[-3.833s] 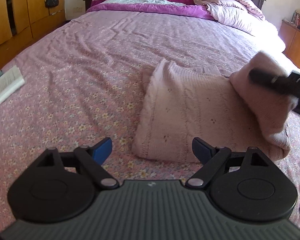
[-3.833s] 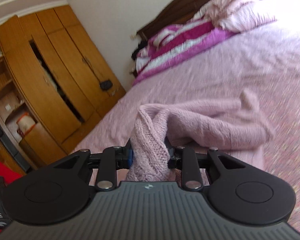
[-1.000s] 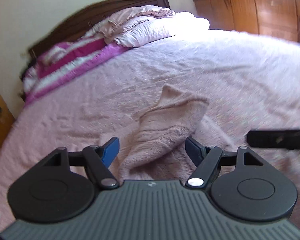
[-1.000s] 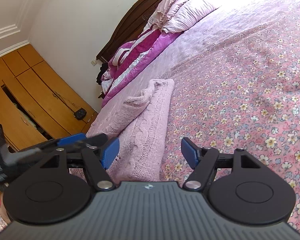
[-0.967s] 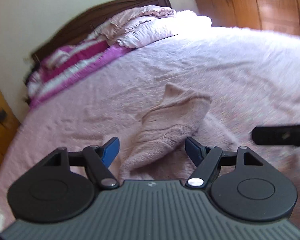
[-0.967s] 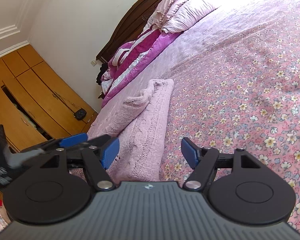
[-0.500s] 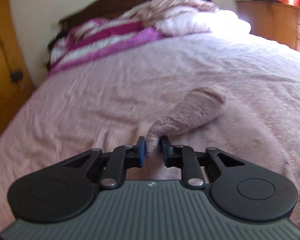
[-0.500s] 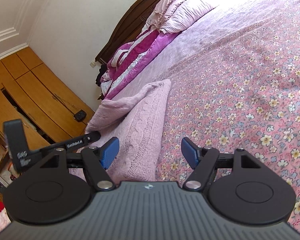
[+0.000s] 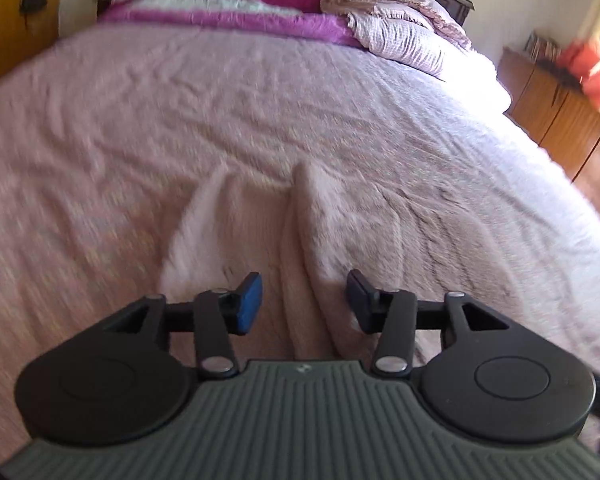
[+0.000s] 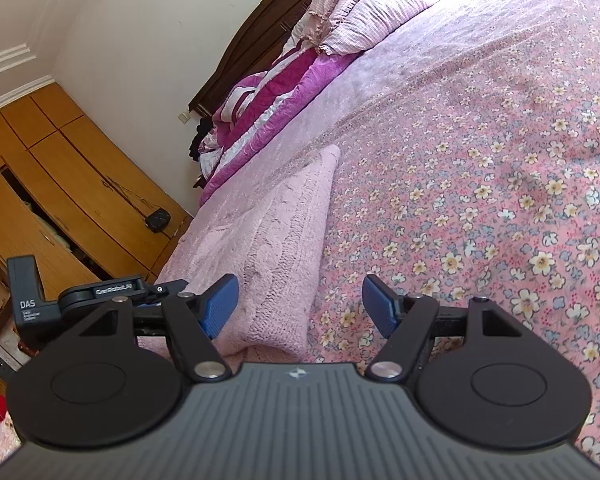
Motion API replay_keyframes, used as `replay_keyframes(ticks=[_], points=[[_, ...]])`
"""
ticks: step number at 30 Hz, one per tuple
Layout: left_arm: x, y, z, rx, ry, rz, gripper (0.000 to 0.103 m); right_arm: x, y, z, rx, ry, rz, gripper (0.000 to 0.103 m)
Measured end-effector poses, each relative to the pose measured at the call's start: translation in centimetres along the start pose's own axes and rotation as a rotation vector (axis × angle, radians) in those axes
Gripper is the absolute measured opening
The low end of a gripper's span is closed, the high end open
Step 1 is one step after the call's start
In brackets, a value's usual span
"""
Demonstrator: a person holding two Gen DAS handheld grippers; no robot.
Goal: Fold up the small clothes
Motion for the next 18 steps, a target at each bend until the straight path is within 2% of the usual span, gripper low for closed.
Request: replay_keyframes(ticks=[5, 7, 11, 18], points=[[0.4, -0.2, 1.1, 0.074, 0.156, -0.004, 0.049, 0.2, -0.2, -0.4, 0.009, -0.004, 0.002, 0.075], [0.5, -0.1, 1.0, 0.098, 0.181, -0.006, 0.049, 0.3, -0.3, -0.4, 0.013, 0.009, 0.004, 0.075], [0.3, -0.4, -0.3, 0.196, 0.203, 0.005, 0.05, 0.3, -0.4, -0.4, 0.015, 0.012, 0.005, 0.075], [-0.2, -2.6, -1.1, 0.172, 0.182, -0.016, 0.05, 0.4, -0.3, -0.4, 0.012, 0.016, 0.004, 0.075]])
Point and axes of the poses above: each gripper's, at about its wrist camera, not at the fingertips, and y roughly against the way its jaws point, z to its left, x to its underside, the point moved 8 cm from there along -y, roughly the way its jaws point, and after that the axes turned 8 degrees about x, right-handed, at the moved point
